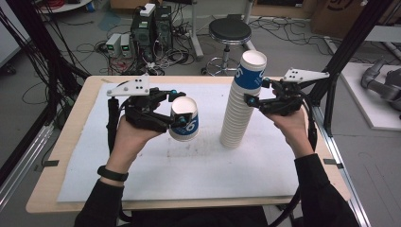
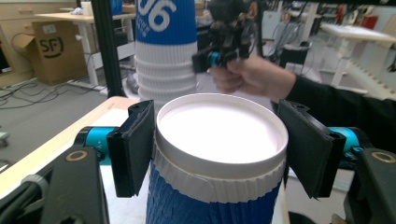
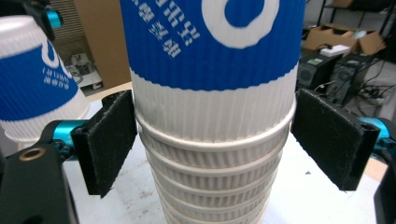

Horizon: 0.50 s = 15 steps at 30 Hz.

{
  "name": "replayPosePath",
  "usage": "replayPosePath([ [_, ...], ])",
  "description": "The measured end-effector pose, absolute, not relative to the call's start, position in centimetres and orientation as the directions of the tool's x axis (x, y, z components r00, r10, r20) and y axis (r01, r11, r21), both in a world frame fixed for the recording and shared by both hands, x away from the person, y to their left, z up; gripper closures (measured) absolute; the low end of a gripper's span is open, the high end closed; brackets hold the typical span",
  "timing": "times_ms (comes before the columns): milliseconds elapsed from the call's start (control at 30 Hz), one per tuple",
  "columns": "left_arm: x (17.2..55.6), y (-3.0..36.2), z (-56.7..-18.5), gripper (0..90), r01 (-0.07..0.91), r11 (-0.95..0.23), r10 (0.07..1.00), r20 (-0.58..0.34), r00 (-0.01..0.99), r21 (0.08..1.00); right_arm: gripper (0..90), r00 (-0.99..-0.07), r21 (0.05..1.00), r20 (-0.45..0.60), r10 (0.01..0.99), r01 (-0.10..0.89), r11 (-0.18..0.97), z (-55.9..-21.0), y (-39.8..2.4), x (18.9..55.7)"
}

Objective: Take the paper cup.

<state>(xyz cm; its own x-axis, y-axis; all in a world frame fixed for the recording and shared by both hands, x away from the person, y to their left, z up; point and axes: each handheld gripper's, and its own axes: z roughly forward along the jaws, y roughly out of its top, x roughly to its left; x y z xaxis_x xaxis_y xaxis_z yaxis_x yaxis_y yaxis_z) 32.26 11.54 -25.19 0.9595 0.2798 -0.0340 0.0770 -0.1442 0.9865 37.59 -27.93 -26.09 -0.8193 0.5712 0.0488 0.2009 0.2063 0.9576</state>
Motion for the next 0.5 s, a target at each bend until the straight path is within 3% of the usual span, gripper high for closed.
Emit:
replayPosePath([
  [500,32.0,12.2,-26.3,30.1,0.101,-0.138,0.257,-0.062,0.964,0.985,14.8,-0.793,0.982,0.048,0.608,0.150,0.118,-26.2,-30.0,34.6],
])
